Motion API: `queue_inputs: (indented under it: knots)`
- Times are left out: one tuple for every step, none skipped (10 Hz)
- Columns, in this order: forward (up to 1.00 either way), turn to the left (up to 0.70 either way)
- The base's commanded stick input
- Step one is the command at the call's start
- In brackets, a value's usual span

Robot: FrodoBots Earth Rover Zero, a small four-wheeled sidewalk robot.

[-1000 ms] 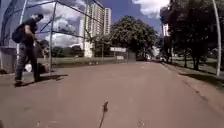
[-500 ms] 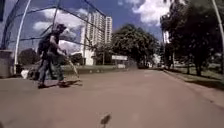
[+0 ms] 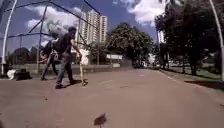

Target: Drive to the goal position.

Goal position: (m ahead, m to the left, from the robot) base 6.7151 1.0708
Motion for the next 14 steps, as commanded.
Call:
queue_inputs:
  knots:
    - [0.70, -0.35]
    - [0.70, -0.35]
    - [0.70, -0.35]
    - [0.70, -0.35]
    - [0.70, -0.35]
    - [0.70, -0.35]
    - [0.70, -0.33]
    - [0.70, -0.25]
    - [0.70, 0.00]
    - [0.70, 0.00]
    - [0.70, 0.00]
    - [0.70, 0.00]
    - [0.70, 0.00]
    - [0.70, 0.16]
